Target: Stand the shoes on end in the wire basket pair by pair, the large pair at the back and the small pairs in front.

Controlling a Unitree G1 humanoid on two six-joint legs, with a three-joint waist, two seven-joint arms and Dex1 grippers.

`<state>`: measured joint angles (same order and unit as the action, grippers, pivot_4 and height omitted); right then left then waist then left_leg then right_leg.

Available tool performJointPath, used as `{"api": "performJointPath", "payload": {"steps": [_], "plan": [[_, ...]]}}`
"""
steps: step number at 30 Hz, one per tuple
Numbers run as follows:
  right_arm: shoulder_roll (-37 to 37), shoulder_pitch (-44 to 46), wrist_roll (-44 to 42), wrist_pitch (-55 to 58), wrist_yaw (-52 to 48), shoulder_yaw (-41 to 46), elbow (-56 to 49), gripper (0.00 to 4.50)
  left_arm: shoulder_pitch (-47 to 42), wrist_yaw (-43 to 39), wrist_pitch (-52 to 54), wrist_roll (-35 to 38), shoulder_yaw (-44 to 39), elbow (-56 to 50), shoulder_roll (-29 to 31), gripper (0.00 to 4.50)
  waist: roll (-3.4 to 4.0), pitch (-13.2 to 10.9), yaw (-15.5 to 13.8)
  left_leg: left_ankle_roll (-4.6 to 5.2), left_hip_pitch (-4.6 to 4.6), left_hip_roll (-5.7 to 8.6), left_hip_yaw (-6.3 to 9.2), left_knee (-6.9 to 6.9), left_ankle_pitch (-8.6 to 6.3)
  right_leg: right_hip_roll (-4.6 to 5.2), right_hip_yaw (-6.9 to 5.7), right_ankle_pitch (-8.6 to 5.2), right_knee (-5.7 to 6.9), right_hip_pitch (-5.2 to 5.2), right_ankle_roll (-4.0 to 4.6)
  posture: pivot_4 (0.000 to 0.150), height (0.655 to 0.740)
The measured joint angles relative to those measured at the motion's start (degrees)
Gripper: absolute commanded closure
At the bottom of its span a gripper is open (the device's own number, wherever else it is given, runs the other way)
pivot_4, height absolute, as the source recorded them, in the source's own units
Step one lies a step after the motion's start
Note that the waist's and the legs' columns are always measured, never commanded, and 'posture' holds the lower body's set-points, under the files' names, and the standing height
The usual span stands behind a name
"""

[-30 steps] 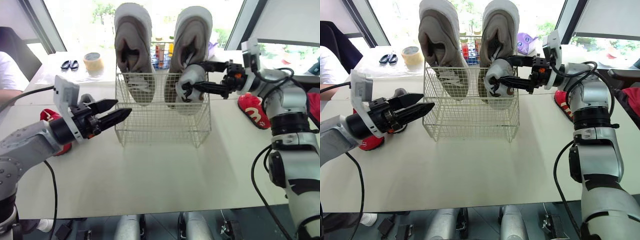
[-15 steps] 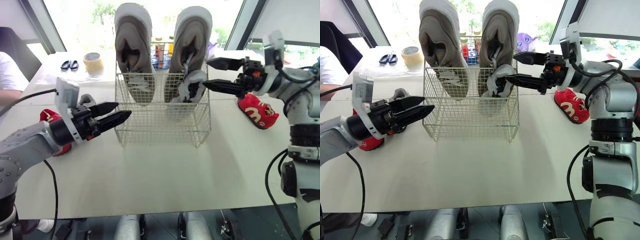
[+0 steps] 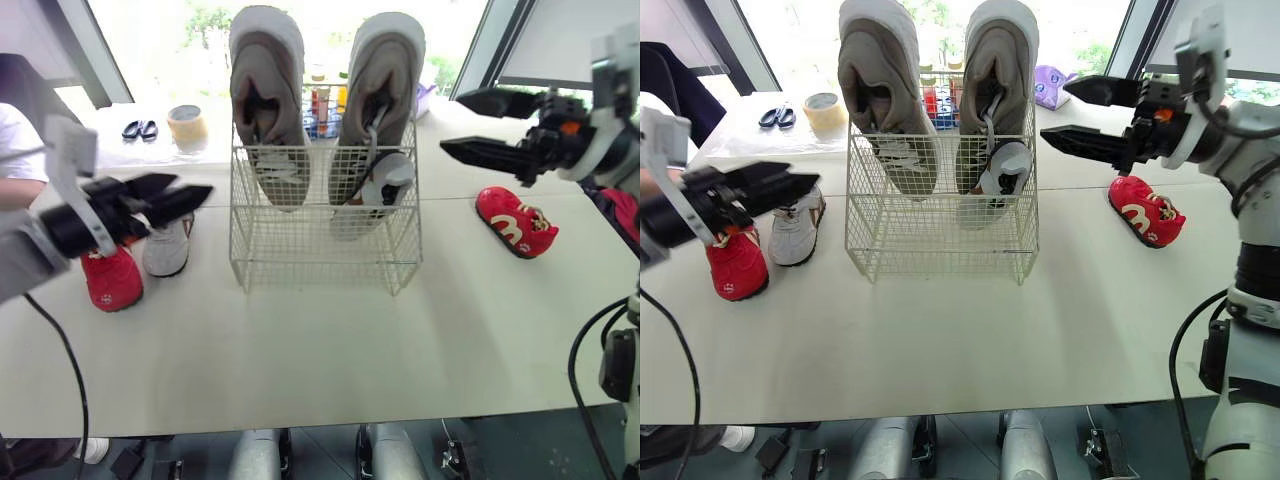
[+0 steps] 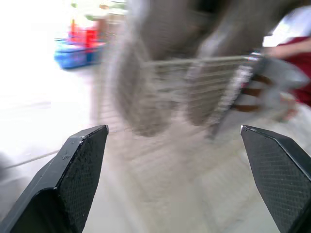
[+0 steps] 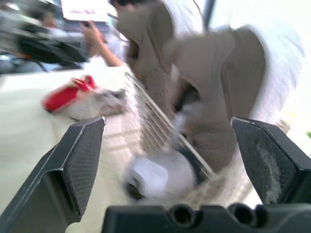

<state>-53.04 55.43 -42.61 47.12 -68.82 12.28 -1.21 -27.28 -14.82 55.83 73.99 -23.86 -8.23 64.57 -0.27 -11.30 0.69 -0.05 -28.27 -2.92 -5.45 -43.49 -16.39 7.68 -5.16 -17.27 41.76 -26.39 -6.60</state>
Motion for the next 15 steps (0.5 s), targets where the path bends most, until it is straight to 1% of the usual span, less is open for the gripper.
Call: {"api": "performJointPath", "payload": {"steps": [3,6,8,11,15], "plan": [[-0.6,0.3,-6.8,6.2,-1.7,-1.1,-9.0,0.00,-5.7,1.5,1.1,-10.4,4.9,10.3,3.4,0.04,-0.04,0.0,0.1,0.00,0.25,0.01,-0.15,0.25,0.00,0.01,0.07,0.00,-0.09,0.13,0.00,0.150,0.6675],[-0.7,-1.8,-10.1,9.2,-2.3,-3.5,-14.3,0.00,-11.5,0.4,3.4,-17.8,11.1,18.4,3.2,0.04,-0.17,0.1,-0.1,-0.01,0.22,0.01,-0.18,0.26,0.00,0.02,0.07,0.00,-0.09,0.09,0.00,0.150,0.6675],[-0.9,-4.5,-10.3,9.2,-3.3,-6.5,-17.9,0.00,-19.8,-1.9,5.4,-24.1,16.9,27.3,1.6,0.04,-0.37,0.1,-0.7,-0.02,0.14,0.02,-0.17,0.24,0.01,0.00,0.03,0.01,-0.07,0.03,0.01,0.150,0.6675],[-0.6,-7.5,-9.4,7.9,-4.3,-10.2,-20.5,0.00,-31.7,-7.5,5.8,-33.2,24.5,40.1,-2.5,0.04,-0.48,0.2,-1.4,-0.01,0.08,0.03,-0.25,0.16,0.01,0.01,0.04,0.02,-0.07,0.00,0.00,0.150,0.6675],[-0.6,-10.4,-8.1,6.0,-3.0,-11.2,-21.7,0.00,-42.3,-16.1,2.8,-44.2,31.4,55.8,-8.5,0.04,-0.68,0.2,-1.5,-0.01,-0.04,0.02,-0.24,0.10,0.02,0.00,0.02,0.02,-0.06,-0.09,0.00,0.150,0.6675]]}}
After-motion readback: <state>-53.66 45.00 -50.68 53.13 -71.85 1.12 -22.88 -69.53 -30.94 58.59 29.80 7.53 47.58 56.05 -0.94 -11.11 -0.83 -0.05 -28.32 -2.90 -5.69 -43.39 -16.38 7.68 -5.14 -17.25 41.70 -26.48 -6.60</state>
